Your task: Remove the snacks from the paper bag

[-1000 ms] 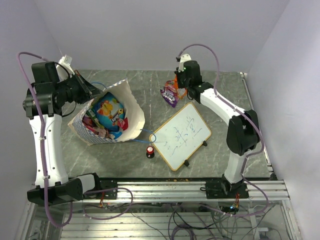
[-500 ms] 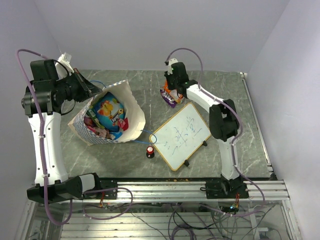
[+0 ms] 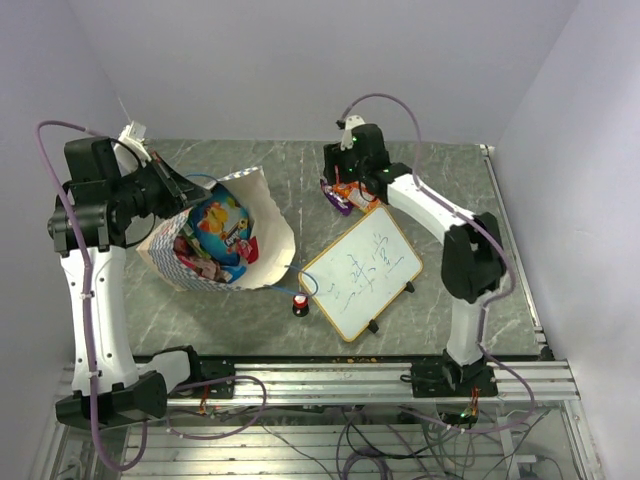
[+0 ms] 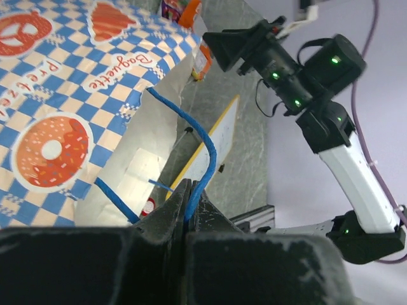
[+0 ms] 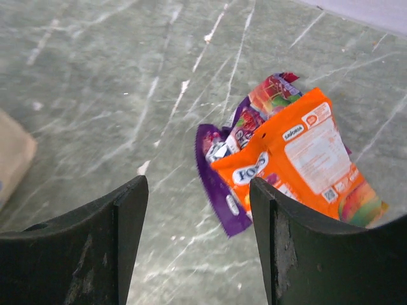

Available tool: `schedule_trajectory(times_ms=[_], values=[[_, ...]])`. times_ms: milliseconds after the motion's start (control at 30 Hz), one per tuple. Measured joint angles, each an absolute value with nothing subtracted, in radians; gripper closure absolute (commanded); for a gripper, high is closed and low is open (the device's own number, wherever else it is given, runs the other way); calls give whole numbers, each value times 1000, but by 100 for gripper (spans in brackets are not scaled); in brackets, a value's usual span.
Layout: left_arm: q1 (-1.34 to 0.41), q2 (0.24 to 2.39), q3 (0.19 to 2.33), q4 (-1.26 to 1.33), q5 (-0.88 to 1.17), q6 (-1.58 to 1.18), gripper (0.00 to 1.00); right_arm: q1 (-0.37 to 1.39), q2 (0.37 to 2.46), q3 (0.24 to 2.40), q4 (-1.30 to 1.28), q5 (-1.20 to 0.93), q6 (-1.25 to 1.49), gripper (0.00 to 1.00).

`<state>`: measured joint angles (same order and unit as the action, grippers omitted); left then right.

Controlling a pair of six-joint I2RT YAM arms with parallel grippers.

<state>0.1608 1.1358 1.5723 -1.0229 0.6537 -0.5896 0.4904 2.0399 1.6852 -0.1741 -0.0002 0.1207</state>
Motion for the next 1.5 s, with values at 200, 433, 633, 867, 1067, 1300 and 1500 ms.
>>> schedule_trajectory(times_ms=[200, 433, 633, 867, 1067, 1300, 1500], values=[[160, 1105, 1443, -929, 696, -669, 93, 525, 1846, 1594, -161, -57, 180, 35], [160, 1103, 1411, -871, 722, -713, 93, 639, 1730, 1480, -81, -156, 202, 38], [160, 1063, 1398, -809, 731, -750, 93, 808, 1668, 1374, 40, -215, 154, 41], [160, 1024, 1373, -720, 747, -796, 93, 989, 1658, 1340, 124, -249, 7, 42], [160, 971, 1299, -607, 755, -864, 93, 1084, 1753, 1368, 121, -172, -113, 40], [160, 944, 1248, -555, 756, -929, 93, 1089, 1888, 1388, 141, -78, -130, 32], [160, 928, 1248, -559, 756, -940, 93, 1087, 1980, 1434, 253, -22, -79, 28]])
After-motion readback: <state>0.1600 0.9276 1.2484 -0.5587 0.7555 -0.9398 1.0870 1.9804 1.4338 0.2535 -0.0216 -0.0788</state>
